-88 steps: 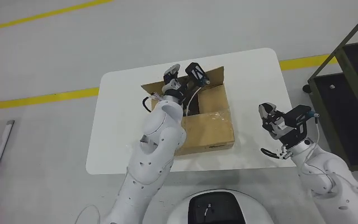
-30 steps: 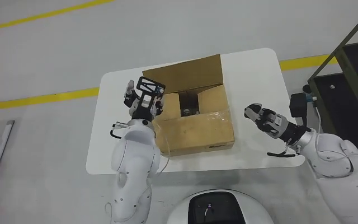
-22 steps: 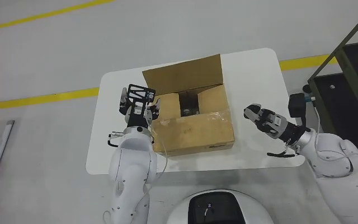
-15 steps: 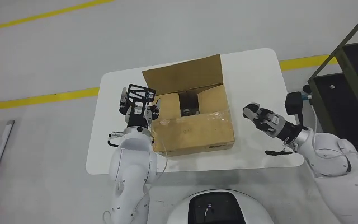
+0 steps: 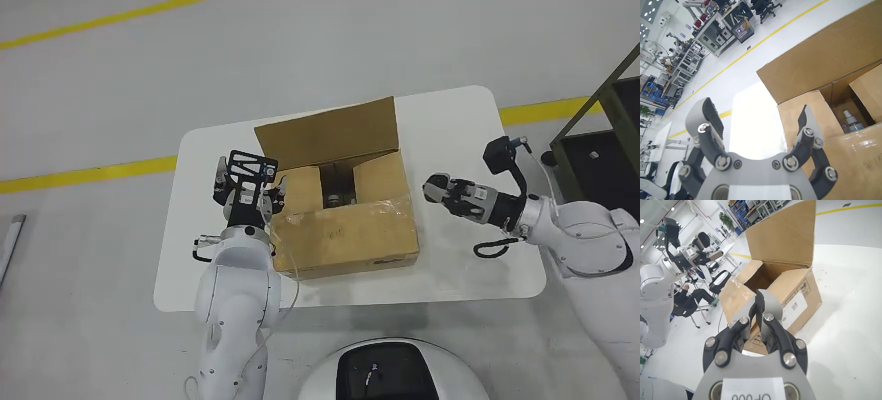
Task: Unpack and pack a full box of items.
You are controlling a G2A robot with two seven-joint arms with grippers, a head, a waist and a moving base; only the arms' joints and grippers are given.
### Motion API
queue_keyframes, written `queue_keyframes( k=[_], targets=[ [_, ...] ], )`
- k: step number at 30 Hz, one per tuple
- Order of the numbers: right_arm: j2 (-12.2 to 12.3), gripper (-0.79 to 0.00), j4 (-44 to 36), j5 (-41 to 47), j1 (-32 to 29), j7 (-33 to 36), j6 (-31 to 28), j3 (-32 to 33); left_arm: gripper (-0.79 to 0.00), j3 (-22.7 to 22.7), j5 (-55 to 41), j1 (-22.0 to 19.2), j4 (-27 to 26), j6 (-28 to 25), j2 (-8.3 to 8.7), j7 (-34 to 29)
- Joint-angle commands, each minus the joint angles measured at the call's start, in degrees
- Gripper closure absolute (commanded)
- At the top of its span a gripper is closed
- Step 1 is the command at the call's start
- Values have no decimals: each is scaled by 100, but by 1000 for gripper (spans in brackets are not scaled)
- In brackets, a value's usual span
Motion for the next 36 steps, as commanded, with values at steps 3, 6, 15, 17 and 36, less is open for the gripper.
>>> queue_keyframes(
  k=[3, 6, 15, 17, 36],
  targets=[
    [-4, -296, 171, -35, 242, 166, -56, -288, -785, 0, 0, 0, 0, 0, 0, 0],
    [-13, -308, 330, -52, 369, 90, -59, -438, -785, 0, 0, 0, 0, 0, 0, 0],
    [-17, -354, 823, -135, 691, -14, -51, -723, -785, 0, 0, 0, 0, 0, 0, 0],
    [-20, -348, 890, -205, 751, -21, -33, -808, -785, 0, 0, 0, 0, 0, 0, 0],
    [150, -308, 425, 1014, 437, 1164, -168, -864, -785, 0, 0, 0, 0, 0, 0, 0]
  ],
)
